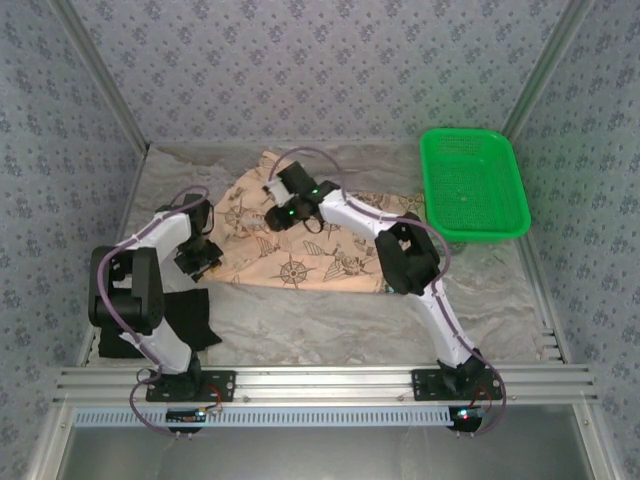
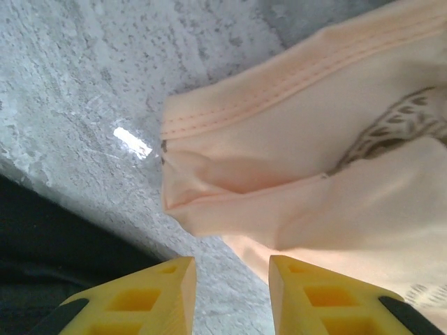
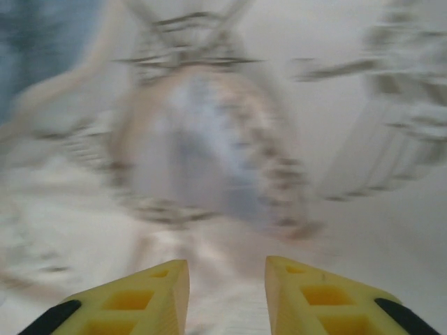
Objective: Fold the inside-out t-shirt
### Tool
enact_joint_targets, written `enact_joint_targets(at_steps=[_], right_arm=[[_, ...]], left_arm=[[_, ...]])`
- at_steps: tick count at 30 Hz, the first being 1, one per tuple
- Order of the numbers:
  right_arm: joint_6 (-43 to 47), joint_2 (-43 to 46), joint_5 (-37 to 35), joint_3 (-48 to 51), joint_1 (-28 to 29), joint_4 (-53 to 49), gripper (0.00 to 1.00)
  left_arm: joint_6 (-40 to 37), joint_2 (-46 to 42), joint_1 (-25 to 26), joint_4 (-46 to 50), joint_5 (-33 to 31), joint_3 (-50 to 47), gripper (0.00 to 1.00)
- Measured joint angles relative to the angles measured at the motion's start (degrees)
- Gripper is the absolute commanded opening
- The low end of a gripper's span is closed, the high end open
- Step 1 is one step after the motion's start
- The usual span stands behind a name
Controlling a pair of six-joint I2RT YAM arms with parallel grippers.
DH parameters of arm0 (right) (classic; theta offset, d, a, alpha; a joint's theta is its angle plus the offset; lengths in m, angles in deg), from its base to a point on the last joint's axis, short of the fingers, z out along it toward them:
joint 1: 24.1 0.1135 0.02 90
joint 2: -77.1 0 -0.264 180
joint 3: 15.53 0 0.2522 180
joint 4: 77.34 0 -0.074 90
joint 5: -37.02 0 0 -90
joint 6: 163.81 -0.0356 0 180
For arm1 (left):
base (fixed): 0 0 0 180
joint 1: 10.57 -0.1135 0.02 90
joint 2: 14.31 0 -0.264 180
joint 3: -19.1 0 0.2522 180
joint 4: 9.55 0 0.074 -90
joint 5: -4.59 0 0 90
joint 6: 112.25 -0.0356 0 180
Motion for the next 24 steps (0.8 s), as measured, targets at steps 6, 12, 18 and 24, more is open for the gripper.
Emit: enact_joint_targets(at_steps=[6,12,18,24], right_arm=[[-0.76,-1.22,5.49,-1.81,6.75,1.57,0.16],[-3.93,-6.25,0.22,-4.87,5.25,3.65,0.13],[-8.74,-8.85,-5.29,-4.79,-1.44,3.61,0.15],[-12.52,-7.8,-6.27,-2.51,-5.2,5.79,0.24]], left_arm=[[0.04,-3.37,0.61,0.59,1.11,2.67,0.34],[0.9,1.57,1.27,-3.04,1.84,3.37,0.33],[1.31,6.78,1.14,-5.01,0.72,2.34,0.32],[1.2,6.16,-0.37,-6.4,0.79,1.46,0.32]])
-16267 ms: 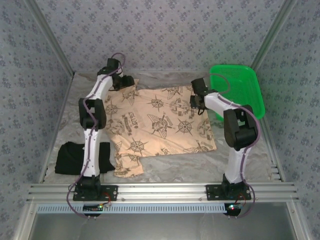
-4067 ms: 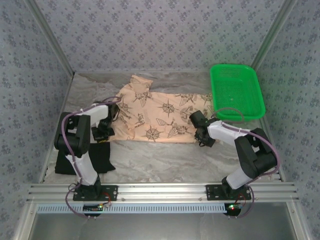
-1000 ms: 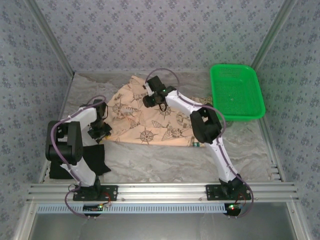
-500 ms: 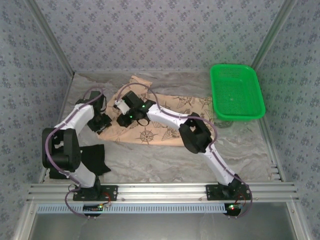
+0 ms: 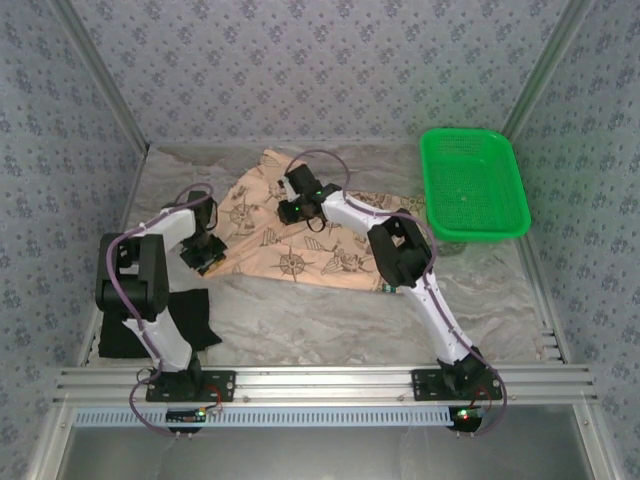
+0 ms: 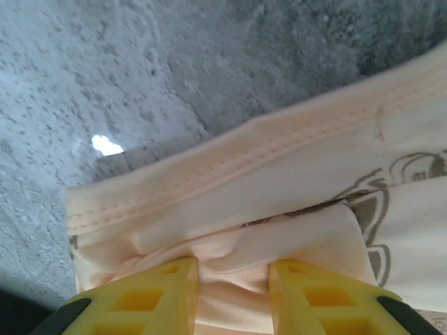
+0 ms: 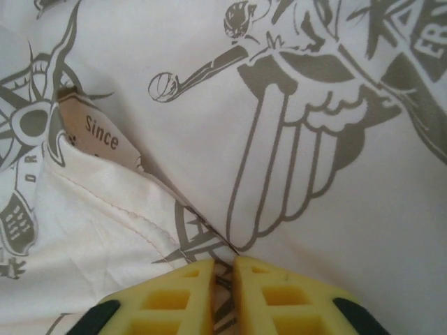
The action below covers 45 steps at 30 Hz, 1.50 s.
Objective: Fold the inside-out t-shirt
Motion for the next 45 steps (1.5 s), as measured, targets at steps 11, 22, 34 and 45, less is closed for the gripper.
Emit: enact_joint_targets(at_steps=[11,22,34,45], right_arm=[[-1.95,20.2,0.9,20.0,-0.63,-2.12,0.36],[-6.91,43.63,-5.33,58.69,2.97,1.11,0.3],[-9.9,47.06,-5.09,66.25,11.34,4.59,0.32],[-5.35,49.29,-7.37,56.98,2.14,-6.25,0.43]], left_arm=[[-1.95,-3.06,-3.32,3.15,-2.25,1.44,0.34],[-6.14,-2.86,0.92,2.64,-1.18,11.23,0.4],[-12.7,12.13,6.05,-1.2,-0.66,33.03,0.56],[-32.04,26.53,7.48,-3.28,7.8,57.05,0.68]])
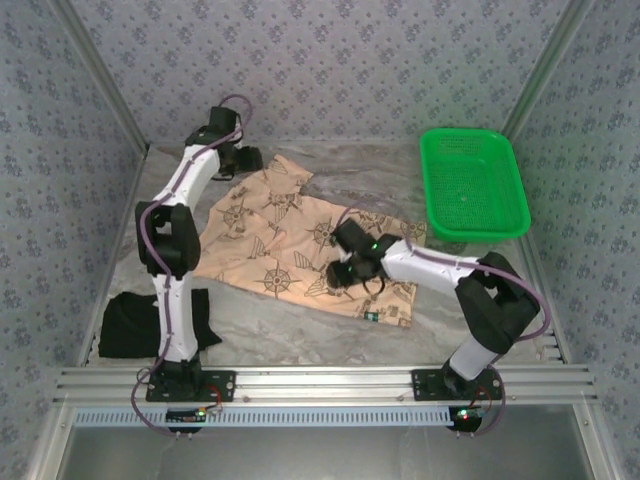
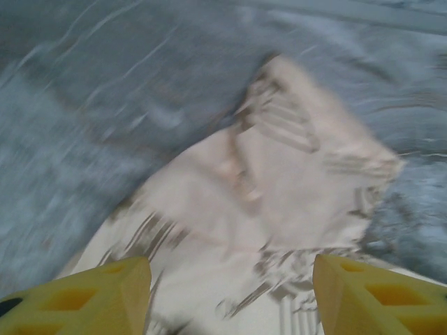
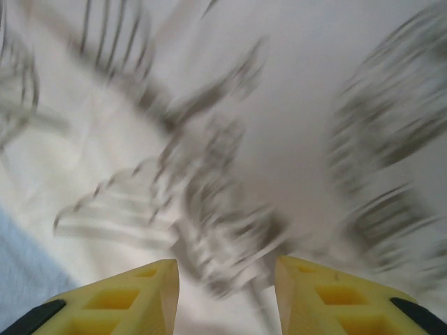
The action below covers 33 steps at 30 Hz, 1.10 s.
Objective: Fold the inside-out t-shirt
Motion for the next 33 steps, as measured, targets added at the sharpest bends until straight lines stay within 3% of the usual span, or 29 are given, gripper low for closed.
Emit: enact_joint_targets(at_steps=[5,10,19,26,33], right_arm=[[5.42,-1.6,-5.64,-10.49,-14.4,-5.14,0.47],[9.51,-6.1,-10.64,-16.87,-22.49,-7.3,0.49],[16.65,-17.84,-14.47,-24.55,-24.33,-13.38,0.54],[24.35,-24.35,-14.71,-31.26,-25.03,-18.12,0.54],[24.94,-25.09,-17.59,-31.32,-28.55,-20.72,0.55]], left_arm=[[-7.78,8.57,4.07,-0.15,4.33,12.44,0.73],[-10.08,21.44,6.03,0.76,6.75,27.69,0.74],[-4.83,30.86,3.13,0.79,6.73,31.65,0.74],[1.77,31.82,2.16,-0.02,3.06,33.27,0.73],[2.67,31.89,2.16,0.22,1.99,33.42,0.73]])
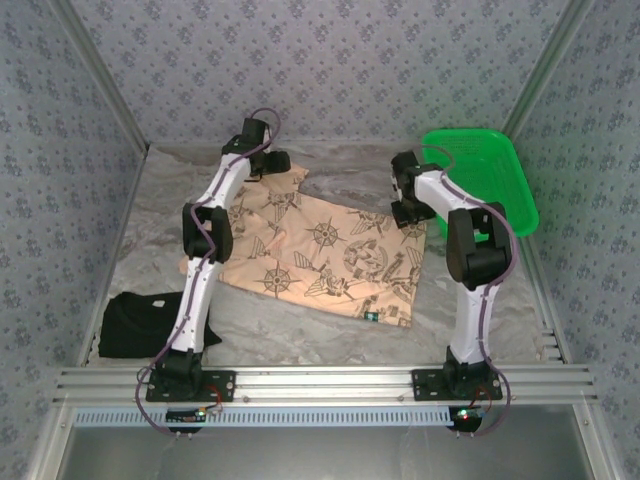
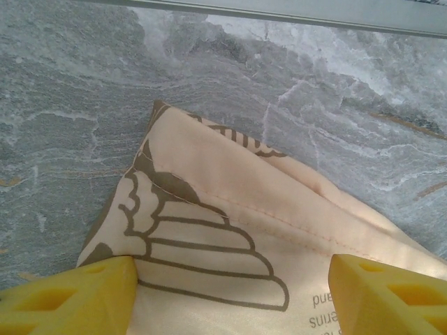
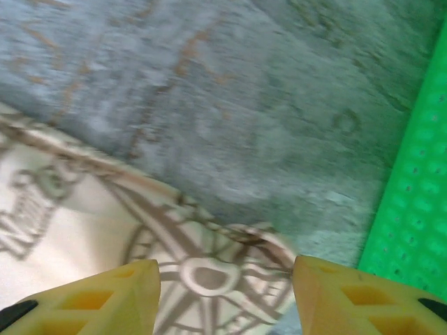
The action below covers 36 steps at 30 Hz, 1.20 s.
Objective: Fold the inside-out t-shirt
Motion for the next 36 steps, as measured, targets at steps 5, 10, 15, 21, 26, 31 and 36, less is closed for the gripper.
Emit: enact_joint_targets(at_steps=[5,10,15,21,26,31,36], right_arm=[[0.0,0.07,-1.9,0.98,-2.34,-0.28,0.56],[0.22,0.61,-1.97,2.78,-2.95,-0.48,0.56],[0.87,2.54,5.64,4.09,-5.2,0.2,0.59],[0.83,3.39,15.17,4.13,-6.95,3.32,0.58],[0.81,2.23,17.94,4.11,-7.26,3.91,0.56],[0.81,1.49,18.93,4.57,-7.48,4.35,0.55],[0.59,1.46,19.3,5.27,-7.48,4.9,0.55]], left_arm=[[0.2,0.0,0.0,0.02,0.39,0.0,0.73],[0.76,0.0,-0.28,0.02,1.44,0.0,0.71],[0.5,0.0,-0.63,0.02,3.93,0.0,0.72],[1.2,0.0,-1.03,-0.24,5.95,0.0,0.72],[4.39,0.0,-1.46,-1.31,6.43,0.0,0.73],[5.35,-0.13,-1.55,-3.48,6.4,-0.55,0.74],[1.01,-0.72,-1.11,-4.61,5.2,-1.75,0.72]])
